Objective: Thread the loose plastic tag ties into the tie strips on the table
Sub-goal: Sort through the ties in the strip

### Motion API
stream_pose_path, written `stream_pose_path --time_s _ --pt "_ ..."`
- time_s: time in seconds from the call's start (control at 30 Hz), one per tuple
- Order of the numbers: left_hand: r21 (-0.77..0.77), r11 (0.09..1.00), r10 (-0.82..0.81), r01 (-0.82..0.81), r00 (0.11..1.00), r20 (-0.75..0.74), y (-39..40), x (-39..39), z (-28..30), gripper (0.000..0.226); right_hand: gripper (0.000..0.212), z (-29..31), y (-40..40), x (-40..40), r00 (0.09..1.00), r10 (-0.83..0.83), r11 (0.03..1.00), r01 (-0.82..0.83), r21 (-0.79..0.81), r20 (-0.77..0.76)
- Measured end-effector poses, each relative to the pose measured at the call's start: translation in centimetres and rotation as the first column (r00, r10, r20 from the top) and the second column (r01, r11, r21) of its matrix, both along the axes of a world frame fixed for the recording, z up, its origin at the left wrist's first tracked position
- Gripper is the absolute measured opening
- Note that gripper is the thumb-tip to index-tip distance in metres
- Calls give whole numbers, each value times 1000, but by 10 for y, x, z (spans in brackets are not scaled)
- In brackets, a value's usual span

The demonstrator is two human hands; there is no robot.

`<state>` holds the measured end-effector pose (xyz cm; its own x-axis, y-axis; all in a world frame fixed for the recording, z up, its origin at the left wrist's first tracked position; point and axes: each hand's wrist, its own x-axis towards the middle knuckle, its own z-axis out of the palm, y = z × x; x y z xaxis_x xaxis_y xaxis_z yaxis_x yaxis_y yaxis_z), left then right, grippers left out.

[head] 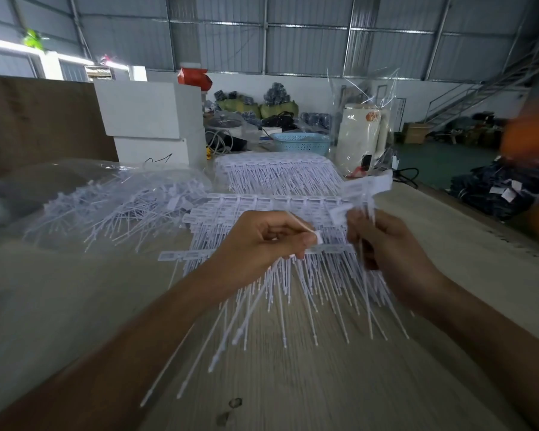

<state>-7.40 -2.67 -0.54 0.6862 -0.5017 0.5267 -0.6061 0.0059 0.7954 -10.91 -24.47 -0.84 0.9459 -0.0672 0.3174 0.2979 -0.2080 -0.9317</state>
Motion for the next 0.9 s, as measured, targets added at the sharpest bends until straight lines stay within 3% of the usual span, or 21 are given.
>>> stream_pose_path --time_s 0.13,0.3,0.43,0.53,0.7,0.9 --pt "113 972 182 -204 967 178 -1 -2 2 13 30 8 -17 4 992 -62 951 92 294 -109" --pt "225 885 276 -408 849 451 -6 -3 -6 26 30 -3 5 0 973 91 986 -58 159 -212" --pt "222 846 288 -486 764 577 -14 -8 -11 40 43 -3 22 -7 937 175 969 -110 220 -302" --pt "185 840 330 -510 751 572 -18 -14 -9 36 48 -3 26 -12 929 199 969 -139 203 -312" --pt "208 858 301 -470 788 538 -14 -15 -7 23 33 -5 23 -10 953 175 975 -133 180 -247" --pt "311 737 362 -601 739 568 -7 -8 -12 39 29 -4 13 -6 946 196 948 -116 295 -259"
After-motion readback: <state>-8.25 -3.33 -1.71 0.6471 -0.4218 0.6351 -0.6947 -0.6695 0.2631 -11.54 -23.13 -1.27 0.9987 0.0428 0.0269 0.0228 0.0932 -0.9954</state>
